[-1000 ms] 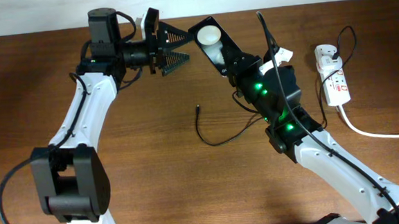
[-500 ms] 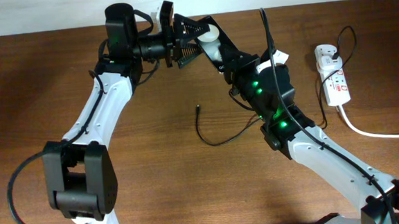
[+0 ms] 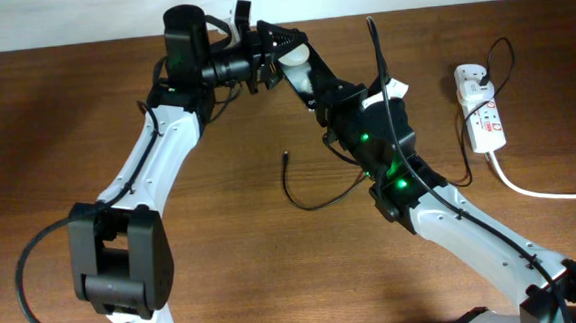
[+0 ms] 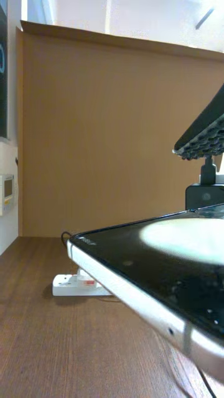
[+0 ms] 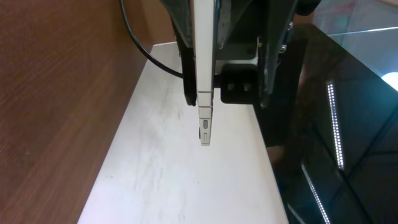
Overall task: Plug charger to phone and switch on socket
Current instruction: 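Bring the left gripper to the phone's top and grip it, then release the phone from the right gripper and move it toward the cable, then lower the right gripper onto the black cable's USB-C plug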
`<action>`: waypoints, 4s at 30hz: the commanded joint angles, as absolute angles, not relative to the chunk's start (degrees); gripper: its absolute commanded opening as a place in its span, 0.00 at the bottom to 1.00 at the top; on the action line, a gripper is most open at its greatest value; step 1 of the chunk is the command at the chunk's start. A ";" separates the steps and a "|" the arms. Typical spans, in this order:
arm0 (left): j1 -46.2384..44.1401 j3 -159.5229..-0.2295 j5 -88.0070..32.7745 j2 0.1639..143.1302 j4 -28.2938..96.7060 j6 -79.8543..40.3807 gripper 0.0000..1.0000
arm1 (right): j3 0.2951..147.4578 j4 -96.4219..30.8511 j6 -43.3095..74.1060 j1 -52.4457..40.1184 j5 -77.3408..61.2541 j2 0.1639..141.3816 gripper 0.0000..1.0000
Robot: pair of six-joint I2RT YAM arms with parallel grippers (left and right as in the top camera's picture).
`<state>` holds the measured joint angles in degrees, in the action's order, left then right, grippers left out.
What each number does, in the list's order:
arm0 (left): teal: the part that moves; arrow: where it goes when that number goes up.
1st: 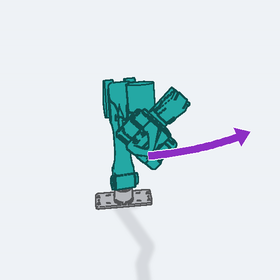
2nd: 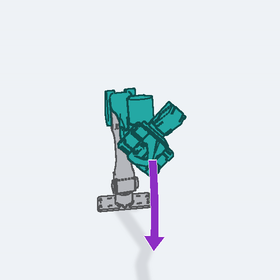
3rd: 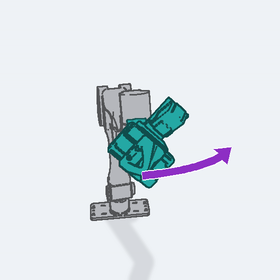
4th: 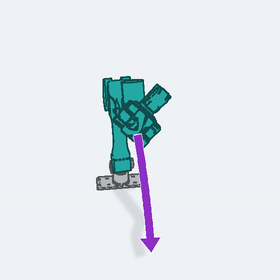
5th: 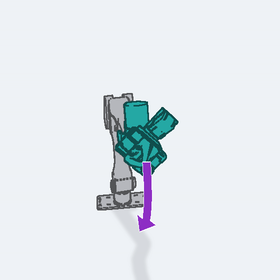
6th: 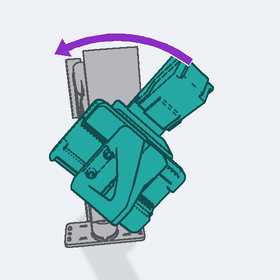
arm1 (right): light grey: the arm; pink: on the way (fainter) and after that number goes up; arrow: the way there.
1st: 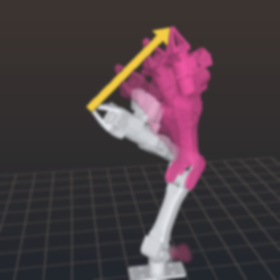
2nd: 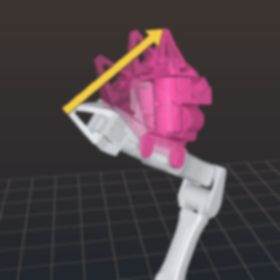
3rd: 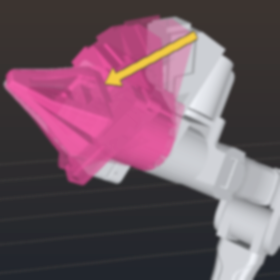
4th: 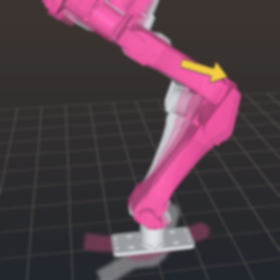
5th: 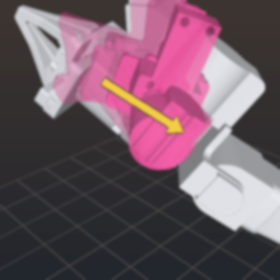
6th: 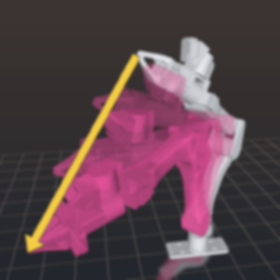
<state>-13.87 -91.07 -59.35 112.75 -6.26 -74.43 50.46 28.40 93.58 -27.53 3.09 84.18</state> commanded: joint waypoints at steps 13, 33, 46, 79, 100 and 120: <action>-14.26 -91.44 -58.43 112.92 -6.63 -74.17 0.15 | 51.62 28.95 93.56 -28.27 3.29 84.03 0.04; -11.44 -91.44 -58.76 112.92 -6.61 -74.37 0.00 | 51.59 28.91 93.51 -28.21 3.29 84.03 0.72; -1.15 -91.42 -68.93 112.92 4.36 -58.11 0.00 | 51.59 14.87 93.25 -28.23 -0.47 84.03 1.00; 6.72 -91.42 -85.06 112.92 10.02 -42.70 0.00 | 51.62 -28.27 25.28 -28.12 -14.83 84.01 0.75; 12.99 -91.42 -86.24 112.92 10.00 -42.48 0.00 | 88.05 -56.40 23.75 -28.12 -11.40 98.78 0.42; 16.78 -91.42 -87.35 112.92 10.00 -42.48 0.00 | 96.20 -47.68 26.15 -29.23 -15.20 122.10 0.33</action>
<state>16.73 -90.96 -85.32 113.10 10.11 -43.27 95.00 -48.64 24.27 -28.10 -15.35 120.75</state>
